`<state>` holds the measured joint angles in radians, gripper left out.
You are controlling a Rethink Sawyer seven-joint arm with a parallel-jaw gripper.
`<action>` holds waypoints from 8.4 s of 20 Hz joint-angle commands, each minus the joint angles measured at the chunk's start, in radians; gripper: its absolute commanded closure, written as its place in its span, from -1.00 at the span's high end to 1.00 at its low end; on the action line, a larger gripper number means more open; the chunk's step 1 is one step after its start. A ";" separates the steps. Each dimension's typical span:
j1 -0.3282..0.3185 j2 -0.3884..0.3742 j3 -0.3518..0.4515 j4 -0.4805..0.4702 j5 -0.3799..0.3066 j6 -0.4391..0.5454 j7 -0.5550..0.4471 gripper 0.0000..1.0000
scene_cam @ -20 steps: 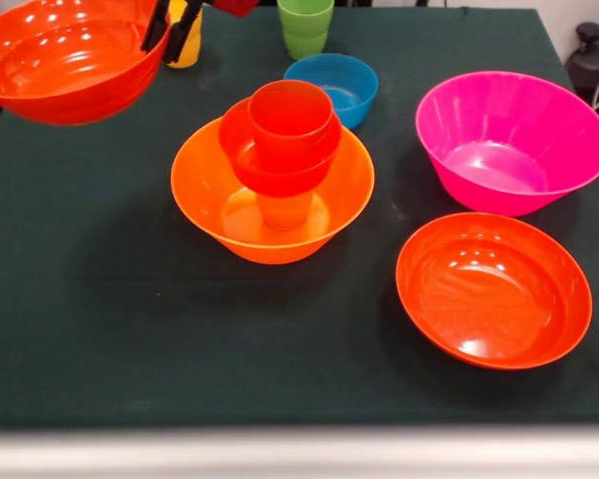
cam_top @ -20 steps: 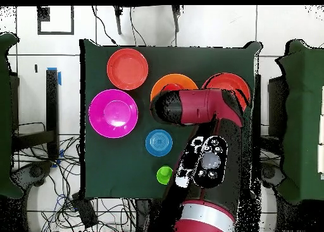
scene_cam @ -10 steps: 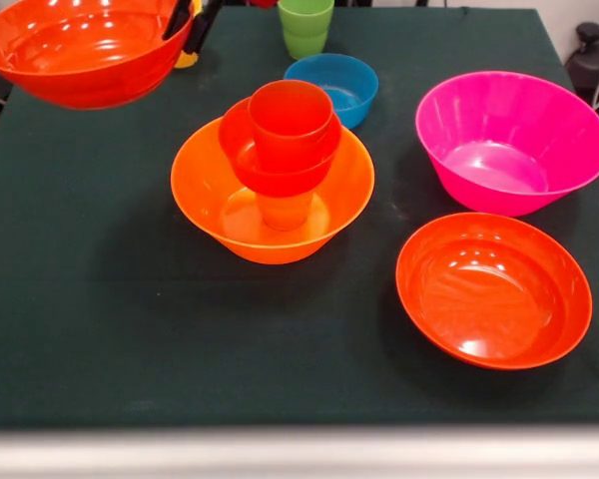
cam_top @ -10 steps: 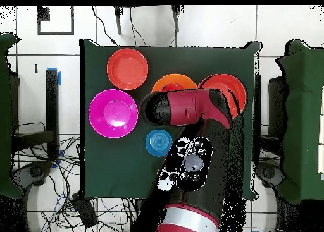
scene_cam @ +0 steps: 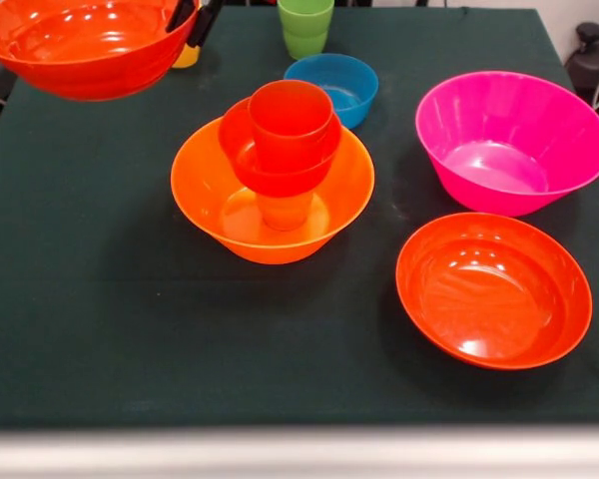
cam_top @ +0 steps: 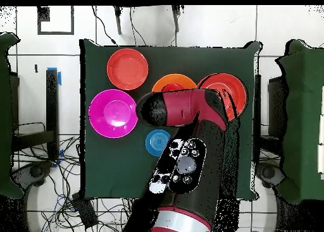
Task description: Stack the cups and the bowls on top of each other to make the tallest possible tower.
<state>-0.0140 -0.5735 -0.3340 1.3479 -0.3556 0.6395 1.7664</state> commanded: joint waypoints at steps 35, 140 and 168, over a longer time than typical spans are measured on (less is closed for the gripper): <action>0.134 0.099 -0.054 -0.137 0.167 0.166 0.220 -1.00; 0.261 0.223 -0.154 -0.325 0.345 0.382 0.291 -1.00; 0.228 0.263 -0.138 -0.345 0.342 0.348 0.261 -1.00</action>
<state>0.2384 -0.3251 -0.5416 1.0395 -0.0246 0.9248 1.8930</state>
